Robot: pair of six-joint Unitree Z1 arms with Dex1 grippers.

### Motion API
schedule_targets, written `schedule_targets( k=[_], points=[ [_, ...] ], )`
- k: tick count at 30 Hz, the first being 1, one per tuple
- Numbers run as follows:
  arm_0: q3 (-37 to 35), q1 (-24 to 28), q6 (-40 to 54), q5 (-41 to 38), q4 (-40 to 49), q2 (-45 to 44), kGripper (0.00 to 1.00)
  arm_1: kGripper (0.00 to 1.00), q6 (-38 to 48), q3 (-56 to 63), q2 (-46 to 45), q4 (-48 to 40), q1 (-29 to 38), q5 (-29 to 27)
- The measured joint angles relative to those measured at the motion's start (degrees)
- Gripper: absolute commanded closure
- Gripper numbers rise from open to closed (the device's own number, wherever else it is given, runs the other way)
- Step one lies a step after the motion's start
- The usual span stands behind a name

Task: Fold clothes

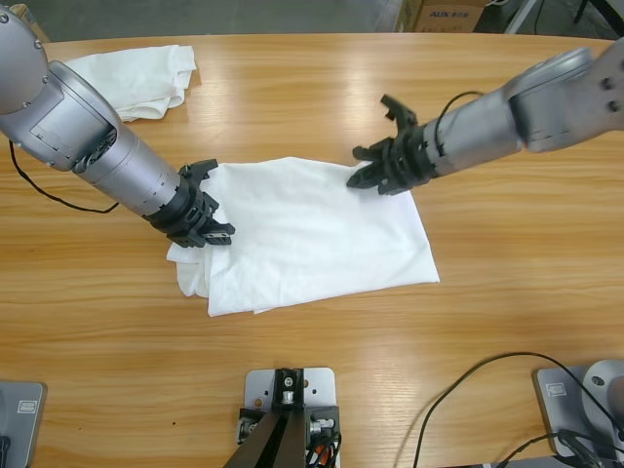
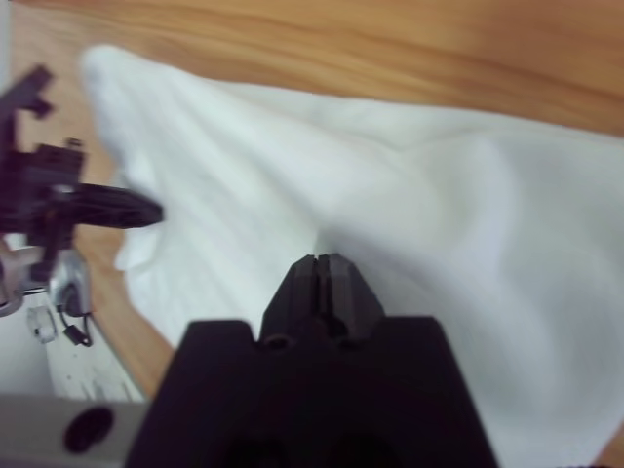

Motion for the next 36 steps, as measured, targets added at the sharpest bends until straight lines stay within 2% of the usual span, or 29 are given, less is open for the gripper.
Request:
schedule_targets(
  k=[19,23,24,25,26,27,28,30,33,36],
  points=[
    [2.18,0.06,0.00,0.07,0.14,-1.67,1.000,1.000,-5.87,0.00,2.50,-2.05,-10.02,-0.13],
    [2.18,0.06,0.00,0.11,0.14,-1.78,1.000,0.990,-6.23,0.00,-0.87,-1.55,-10.46,-0.14],
    [2.17,0.07,0.00,0.22,0.14,-1.95,1.000,0.681,-6.25,-0.01,-3.33,-0.30,-10.46,-0.29],
    [2.12,0.07,0.00,0.36,0.14,-2.25,0.937,0.047,-6.25,-0.04,-6.21,1.57,-10.46,-0.64],
    [1.94,0.07,0.00,0.58,0.15,-2.74,0.472,0.000,-6.25,-0.10,-9.43,3.66,-10.46,-1.00],
    [1.53,0.08,0.00,0.72,0.15,-3.39,0.171,0.000,-6.25,-0.21,-12.75,6.04,-10.46,-1.34],
    [1.03,0.09,0.01,0.81,0.15,-4.23,0.074,0.000,-6.25,-0.25,-16.04,8.49,-10.46,-1.79],
    [-0.20,0.10,0.01,0.91,0.15,-6.28,0.024,0.000,-4.84,-0.15,-21.93,12.57,-10.46,-2.43],
    [-1.62,0.11,0.53,1.22,0.15,-9.55,0.004,0.000,-0.96,2.75,-28.24,14.76,-10.51,-2.43],
    [-1.56,0.14,1.28,1.91,1.16,-11.98,0.004,0.000,0.32,10.64,-28.32,10.73,-13.00,2.34]
  ],
)
